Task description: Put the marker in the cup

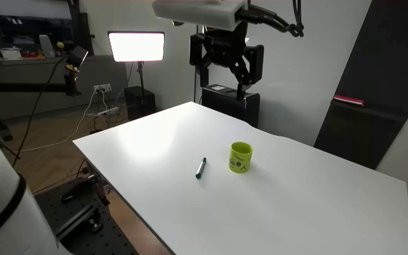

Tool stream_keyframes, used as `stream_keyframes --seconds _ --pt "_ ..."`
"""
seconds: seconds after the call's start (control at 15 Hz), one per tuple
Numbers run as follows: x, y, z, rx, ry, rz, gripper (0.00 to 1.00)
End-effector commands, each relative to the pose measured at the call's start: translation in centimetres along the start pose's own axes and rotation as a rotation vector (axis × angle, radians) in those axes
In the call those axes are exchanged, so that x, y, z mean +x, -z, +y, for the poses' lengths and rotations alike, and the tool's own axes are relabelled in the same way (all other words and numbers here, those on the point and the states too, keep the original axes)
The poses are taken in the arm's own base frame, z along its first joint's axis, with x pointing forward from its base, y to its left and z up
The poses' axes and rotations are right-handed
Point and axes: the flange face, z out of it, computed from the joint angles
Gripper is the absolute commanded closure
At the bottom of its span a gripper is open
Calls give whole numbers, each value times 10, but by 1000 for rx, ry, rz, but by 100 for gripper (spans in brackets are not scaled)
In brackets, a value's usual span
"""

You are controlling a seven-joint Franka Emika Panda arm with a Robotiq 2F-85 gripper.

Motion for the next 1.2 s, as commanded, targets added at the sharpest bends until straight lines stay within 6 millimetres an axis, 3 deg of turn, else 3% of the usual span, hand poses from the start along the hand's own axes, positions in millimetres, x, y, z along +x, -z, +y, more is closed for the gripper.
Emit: stream_keyframes --seconds 0.0,0.73,0.93,1.13 --pt "0 0 0 0 0 -2 0" --pt "0 0 0 0 0 -1 0" --pt "-9 -17 -23 45 119 -58 0" --pt "-28 -55 -60 118 268 -151 0"
